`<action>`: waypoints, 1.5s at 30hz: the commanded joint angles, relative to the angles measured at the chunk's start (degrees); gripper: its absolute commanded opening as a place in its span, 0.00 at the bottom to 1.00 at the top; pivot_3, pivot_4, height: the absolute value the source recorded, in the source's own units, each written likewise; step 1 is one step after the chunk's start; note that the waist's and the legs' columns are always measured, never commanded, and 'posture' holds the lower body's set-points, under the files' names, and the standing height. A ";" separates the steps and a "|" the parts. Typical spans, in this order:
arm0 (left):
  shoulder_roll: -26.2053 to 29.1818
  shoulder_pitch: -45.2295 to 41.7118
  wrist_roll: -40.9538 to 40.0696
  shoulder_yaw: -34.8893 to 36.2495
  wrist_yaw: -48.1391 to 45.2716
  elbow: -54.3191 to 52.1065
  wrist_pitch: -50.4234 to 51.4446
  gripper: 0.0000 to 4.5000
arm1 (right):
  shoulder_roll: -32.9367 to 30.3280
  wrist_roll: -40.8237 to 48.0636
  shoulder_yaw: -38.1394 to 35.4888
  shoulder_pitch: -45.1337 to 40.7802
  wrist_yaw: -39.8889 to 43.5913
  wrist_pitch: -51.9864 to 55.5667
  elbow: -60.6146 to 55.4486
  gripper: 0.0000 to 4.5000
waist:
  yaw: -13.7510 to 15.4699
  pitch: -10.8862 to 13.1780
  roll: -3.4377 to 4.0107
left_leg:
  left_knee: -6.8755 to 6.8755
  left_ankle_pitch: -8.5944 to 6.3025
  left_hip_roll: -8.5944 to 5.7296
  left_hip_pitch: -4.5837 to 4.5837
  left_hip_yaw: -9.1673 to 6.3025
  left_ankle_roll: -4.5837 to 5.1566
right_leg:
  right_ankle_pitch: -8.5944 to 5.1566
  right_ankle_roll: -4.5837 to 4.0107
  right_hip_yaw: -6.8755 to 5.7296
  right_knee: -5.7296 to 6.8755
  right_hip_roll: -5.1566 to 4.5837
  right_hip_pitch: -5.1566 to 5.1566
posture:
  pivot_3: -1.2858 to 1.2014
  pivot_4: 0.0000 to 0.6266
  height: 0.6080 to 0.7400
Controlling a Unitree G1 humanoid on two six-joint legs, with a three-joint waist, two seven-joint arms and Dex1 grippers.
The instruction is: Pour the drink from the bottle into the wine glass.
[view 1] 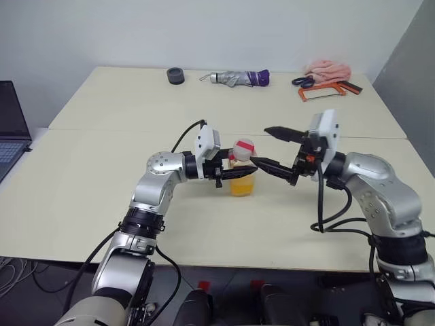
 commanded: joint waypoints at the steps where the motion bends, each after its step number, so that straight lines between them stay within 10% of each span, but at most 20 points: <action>1: -0.82 -2.59 -0.46 1.11 1.28 0.59 -1.67 0.42 | 2.79 3.08 -0.36 4.39 -9.37 5.76 -10.96 0.96 | -0.03 0.00 0.00 | -0.01 0.00 0.00 0.00 -0.02 0.00 | 0.00 0.00 -0.01 -0.01 0.01 0.01 | 0.52 0.24 1.00; 9: -1.47 -4.06 0.94 0.33 1.14 4.12 -4.29 0.42 | 11.97 -10.19 8.17 5.32 -27.77 6.10 -13.74 0.96 | -0.21 0.00 0.01 | 0.01 0.01 -0.04 0.00 0.06 -0.01 | 0.00 0.01 0.08 0.05 0.20 -0.07 | 0.52 0.24 1.00; 26: -0.87 -3.65 2.13 0.71 1.18 4.89 -6.13 0.41 | 14.37 -13.45 11.22 3.66 -26.58 5.48 -8.87 0.96 | -0.22 0.00 0.01 | 0.01 0.00 -0.05 -0.01 0.08 0.01 | 0.00 0.00 0.08 0.04 0.22 -0.08 | 0.52 0.24 1.00; 33: -0.82 -3.49 2.08 0.75 1.45 4.50 -6.04 0.41 | 16.06 -13.33 10.41 3.64 -26.48 3.15 -7.99 0.53 | -0.22 0.00 0.01 | 0.00 0.00 -0.05 -0.01 0.08 0.01 | 0.00 0.00 0.08 0.05 0.23 -0.09 | 0.52 0.24 1.00; 45: -0.56 -2.91 1.41 0.68 0.83 3.32 -4.80 0.41 | 16.91 -12.70 11.24 3.97 -23.65 -0.25 -5.85 0.43 | -0.24 0.00 0.01 | 0.00 0.00 -0.06 -0.01 0.09 0.00 | 0.00 0.00 0.08 0.05 0.24 -0.09 | 0.52 0.24 1.00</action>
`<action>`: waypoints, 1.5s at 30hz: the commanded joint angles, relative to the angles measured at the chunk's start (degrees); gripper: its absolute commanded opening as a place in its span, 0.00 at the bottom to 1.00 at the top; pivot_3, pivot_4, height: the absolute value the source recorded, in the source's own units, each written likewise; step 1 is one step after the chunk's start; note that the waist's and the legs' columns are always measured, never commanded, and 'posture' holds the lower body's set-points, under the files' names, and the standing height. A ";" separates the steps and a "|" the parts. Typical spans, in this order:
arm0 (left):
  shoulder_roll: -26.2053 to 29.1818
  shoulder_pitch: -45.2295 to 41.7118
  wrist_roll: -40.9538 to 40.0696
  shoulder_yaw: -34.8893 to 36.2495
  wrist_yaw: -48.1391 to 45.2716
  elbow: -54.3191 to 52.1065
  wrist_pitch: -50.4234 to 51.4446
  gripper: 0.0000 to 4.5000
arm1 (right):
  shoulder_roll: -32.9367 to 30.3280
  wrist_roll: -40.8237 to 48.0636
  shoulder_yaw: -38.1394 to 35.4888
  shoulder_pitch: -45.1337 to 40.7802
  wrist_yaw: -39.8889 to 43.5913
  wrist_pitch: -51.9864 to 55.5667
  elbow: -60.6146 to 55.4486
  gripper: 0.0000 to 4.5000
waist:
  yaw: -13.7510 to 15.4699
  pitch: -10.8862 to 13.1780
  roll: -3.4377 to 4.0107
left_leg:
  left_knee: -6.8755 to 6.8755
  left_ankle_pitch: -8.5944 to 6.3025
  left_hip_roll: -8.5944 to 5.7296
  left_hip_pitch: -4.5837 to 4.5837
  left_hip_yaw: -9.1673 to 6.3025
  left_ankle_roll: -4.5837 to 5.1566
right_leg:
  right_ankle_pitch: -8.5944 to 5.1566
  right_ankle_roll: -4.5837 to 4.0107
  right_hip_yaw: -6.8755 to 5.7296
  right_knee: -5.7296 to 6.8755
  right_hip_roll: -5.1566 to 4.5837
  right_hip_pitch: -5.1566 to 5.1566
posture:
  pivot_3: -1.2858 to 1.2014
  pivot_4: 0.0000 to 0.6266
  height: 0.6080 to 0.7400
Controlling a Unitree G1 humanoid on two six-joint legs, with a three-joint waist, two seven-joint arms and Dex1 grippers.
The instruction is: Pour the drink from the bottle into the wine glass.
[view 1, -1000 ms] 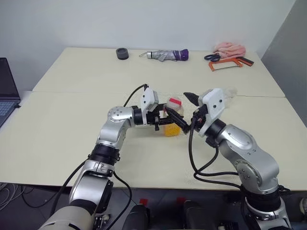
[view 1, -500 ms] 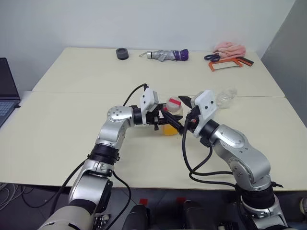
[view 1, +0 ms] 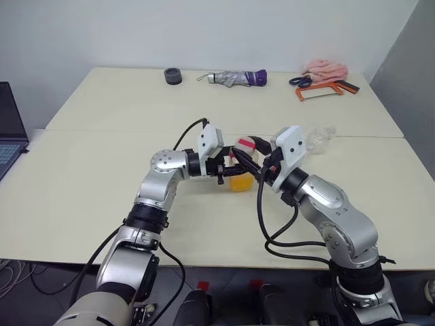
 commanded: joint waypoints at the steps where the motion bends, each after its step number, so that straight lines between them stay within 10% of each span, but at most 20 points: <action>1: 0.26 -0.48 -1.61 0.58 -0.81 -3.02 0.44 0.41 | -0.99 2.01 -0.21 -1.37 5.65 -3.89 0.07 0.43 | 0.00 0.00 0.00 | 0.00 0.00 -0.01 0.00 0.00 0.00 | 0.00 0.00 0.00 0.00 0.00 0.00 | 0.52 0.24 1.00; 11: 3.23 -1.88 -3.19 -1.22 -10.01 -4.37 3.73 0.41 | -19.52 9.85 -0.90 -15.94 42.12 -5.73 18.05 0.43 | -0.09 0.02 0.02 | -0.04 -0.01 -0.01 0.07 -0.01 0.02 | 0.00 -0.02 -0.07 -0.04 0.11 0.05 | 0.52 0.24 1.00; 13: 2.76 -2.32 -3.11 -0.81 -9.07 -3.77 3.59 0.41 | -20.54 9.11 -2.29 -15.30 40.95 -5.64 18.67 0.43 | -0.04 0.02 0.02 | -0.03 -0.01 -0.01 0.04 -0.01 0.02 | 0.00 -0.02 -0.05 -0.03 0.07 0.03 | 0.52 0.24 1.00; 20: 1.81 -1.31 -3.24 0.19 -5.15 -4.15 3.94 0.41 | -18.80 14.70 -13.19 -7.64 28.64 -1.67 6.41 0.97 | 0.11 0.02 0.02 | 0.09 0.00 0.09 -0.25 -0.06 0.00 | 0.00 -0.01 -0.04 0.04 -0.09 -0.16 | 0.52 0.24 1.00; 31: 0.44 -3.41 -1.47 0.06 -2.83 -0.19 1.25 0.41 | -5.24 -0.50 -1.45 -0.39 -0.65 0.11 -8.70 0.98 | -0.04 0.01 0.02 | 0.40 0.03 0.00 -0.56 0.00 -0.03 | 0.00 -0.01 0.02 0.57 -0.01 -0.62 | 0.52 0.24 1.00; 45: -0.09 -3.03 -0.76 0.04 -2.42 0.46 -0.21 0.41 | 0.53 -6.06 1.32 -0.54 -4.14 -0.88 -5.13 0.98 | -0.05 0.01 0.02 | 0.67 0.01 -0.04 -0.59 0.00 0.00 | 0.00 -0.01 0.03 0.79 0.01 -0.62 | 0.52 0.24 1.00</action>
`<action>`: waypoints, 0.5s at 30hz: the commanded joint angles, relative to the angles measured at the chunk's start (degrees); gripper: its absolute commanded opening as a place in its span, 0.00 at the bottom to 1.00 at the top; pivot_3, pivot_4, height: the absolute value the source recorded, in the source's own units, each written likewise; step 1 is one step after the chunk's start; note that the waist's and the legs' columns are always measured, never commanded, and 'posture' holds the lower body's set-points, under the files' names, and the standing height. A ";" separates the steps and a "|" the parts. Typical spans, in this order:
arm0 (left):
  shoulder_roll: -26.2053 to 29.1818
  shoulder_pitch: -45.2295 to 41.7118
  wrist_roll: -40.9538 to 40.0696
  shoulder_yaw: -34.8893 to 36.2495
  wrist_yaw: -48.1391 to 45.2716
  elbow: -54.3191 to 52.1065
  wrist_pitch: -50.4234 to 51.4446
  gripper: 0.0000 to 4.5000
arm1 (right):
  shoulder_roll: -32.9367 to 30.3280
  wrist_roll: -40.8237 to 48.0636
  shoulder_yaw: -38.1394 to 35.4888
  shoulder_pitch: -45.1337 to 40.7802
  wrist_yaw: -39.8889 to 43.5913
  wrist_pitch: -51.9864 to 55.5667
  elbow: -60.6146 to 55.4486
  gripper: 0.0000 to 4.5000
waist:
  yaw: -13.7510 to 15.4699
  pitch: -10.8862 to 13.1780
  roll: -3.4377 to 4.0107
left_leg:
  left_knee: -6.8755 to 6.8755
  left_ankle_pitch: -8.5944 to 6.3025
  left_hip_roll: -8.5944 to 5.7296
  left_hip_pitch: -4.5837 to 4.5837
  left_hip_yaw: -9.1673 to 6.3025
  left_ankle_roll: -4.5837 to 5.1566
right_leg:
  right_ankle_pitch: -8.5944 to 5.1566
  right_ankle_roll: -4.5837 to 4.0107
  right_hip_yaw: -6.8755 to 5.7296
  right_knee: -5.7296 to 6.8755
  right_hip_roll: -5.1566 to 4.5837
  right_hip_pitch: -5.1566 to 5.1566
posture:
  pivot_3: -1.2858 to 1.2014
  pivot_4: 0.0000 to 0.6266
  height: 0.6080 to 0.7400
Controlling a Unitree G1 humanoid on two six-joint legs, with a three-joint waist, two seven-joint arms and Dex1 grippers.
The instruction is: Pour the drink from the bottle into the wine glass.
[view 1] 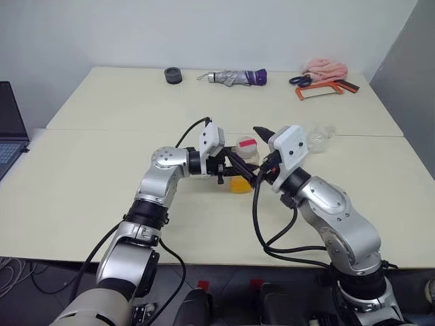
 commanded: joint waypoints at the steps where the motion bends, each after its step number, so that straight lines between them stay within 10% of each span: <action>1: -0.29 -1.05 -0.55 0.65 0.20 -1.47 -1.25 0.41 | 0.83 -0.85 -1.04 -0.92 -0.74 -1.48 -0.36 0.98 | -0.01 0.00 0.00 | 0.00 0.00 0.00 0.00 0.00 0.00 | 0.00 0.00 0.00 0.01 0.00 0.00 | 0.52 0.24 1.00; 9: -0.26 -0.74 -0.66 0.75 0.46 -1.97 -1.14 0.41 | 1.48 -1.05 -0.90 -0.41 0.09 -2.21 0.76 0.45 | -0.03 0.00 0.00 | 0.01 0.00 0.00 0.00 0.00 0.01 | 0.00 0.00 0.00 0.02 0.01 0.00 | 0.52 0.24 1.00; 15: 0.47 -1.27 -1.29 0.72 -1.60 -1.85 -0.18 0.41 | -3.12 4.72 0.13 -1.02 14.61 -8.03 3.66 0.42 | -0.05 0.00 0.00 | 0.03 -0.01 -0.02 0.00 0.00 0.01 | 0.00 0.00 0.00 0.02 0.01 0.00 | 0.52 0.24 1.00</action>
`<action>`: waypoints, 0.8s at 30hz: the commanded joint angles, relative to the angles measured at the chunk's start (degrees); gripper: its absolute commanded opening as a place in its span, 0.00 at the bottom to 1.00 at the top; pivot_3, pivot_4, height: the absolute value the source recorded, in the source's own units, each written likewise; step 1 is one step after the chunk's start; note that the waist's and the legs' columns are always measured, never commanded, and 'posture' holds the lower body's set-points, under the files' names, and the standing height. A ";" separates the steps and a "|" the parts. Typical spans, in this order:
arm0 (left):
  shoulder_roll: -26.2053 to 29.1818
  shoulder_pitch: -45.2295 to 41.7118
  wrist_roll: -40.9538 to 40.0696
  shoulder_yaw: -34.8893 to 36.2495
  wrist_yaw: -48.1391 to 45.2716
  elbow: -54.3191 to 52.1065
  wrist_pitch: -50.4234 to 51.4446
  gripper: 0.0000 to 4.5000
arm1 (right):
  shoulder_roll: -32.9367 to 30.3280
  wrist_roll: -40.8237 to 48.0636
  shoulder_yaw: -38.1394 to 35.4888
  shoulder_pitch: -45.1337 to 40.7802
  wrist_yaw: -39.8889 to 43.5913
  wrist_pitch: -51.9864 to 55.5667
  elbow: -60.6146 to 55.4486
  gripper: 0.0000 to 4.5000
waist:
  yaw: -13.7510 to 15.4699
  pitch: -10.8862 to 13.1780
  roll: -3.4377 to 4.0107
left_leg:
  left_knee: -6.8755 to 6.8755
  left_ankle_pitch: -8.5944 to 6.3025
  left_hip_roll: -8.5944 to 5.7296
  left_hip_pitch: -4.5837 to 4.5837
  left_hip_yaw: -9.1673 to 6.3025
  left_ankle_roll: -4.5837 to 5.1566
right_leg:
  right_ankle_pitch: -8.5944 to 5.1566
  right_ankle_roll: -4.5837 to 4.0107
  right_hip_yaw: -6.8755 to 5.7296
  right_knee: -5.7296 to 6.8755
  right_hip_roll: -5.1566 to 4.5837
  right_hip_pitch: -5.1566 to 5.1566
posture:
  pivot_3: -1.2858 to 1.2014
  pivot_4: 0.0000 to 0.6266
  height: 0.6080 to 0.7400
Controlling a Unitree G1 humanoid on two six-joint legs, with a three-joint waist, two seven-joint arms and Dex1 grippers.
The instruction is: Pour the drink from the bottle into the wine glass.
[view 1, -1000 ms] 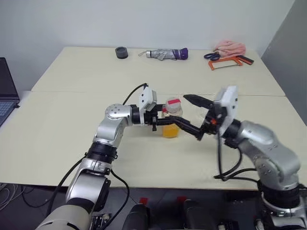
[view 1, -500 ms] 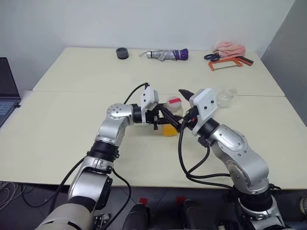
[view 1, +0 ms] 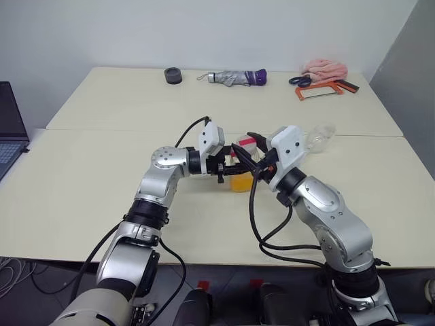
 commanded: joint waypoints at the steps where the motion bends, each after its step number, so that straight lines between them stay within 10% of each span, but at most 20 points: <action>1: 0.82 -1.59 -1.35 0.38 -2.34 -1.53 0.26 0.41 | -4.96 6.24 -0.02 -2.72 15.56 -5.78 2.24 0.42 | -0.02 0.00 0.00 | 0.01 0.00 -0.02 0.00 0.01 0.00 | 0.00 0.00 0.00 -0.01 0.00 0.01 | 0.52 0.24 1.00; 9: 2.21 -3.92 -1.93 0.43 -7.54 -1.08 0.93 0.40 | -13.48 14.66 -5.13 -17.01 34.63 -3.12 20.04 0.42 | -0.76 0.02 0.02 | 0.02 -0.01 0.05 0.03 -0.01 0.02 | 0.00 -0.01 -0.07 0.02 0.17 0.03 | 0.52 0.24 1.00; 12: 2.09 -3.42 -2.02 0.69 -6.98 -1.59 1.27 0.40 | -14.00 14.09 -7.22 -15.64 32.99 -3.87 20.18 0.42 | -0.91 0.02 0.02 | 0.02 -0.01 0.05 0.01 -0.05 0.01 | 0.00 -0.01 -0.05 0.02 0.08 0.03 | 0.52 0.24 1.00; 17: 2.23 -1.71 -2.48 0.91 -6.09 -3.74 2.47 0.40 | -15.69 18.43 -11.95 -9.84 28.93 0.80 9.69 0.87 | -0.56 0.02 0.02 | 0.06 0.00 0.09 -0.08 -0.07 0.01 | 0.00 -0.01 -0.02 0.01 -0.15 0.02 | 0.52 0.24 1.00; 24: 2.60 -1.58 -2.51 1.13 -5.99 -3.58 2.99 0.40 | -12.81 15.62 -9.29 -5.15 17.03 3.05 -3.93 0.88 | -0.63 0.02 0.02 | 0.06 -0.01 0.08 -0.05 -0.07 0.01 | 0.00 0.00 -0.01 0.03 -0.03 0.01 | 0.52 0.24 1.00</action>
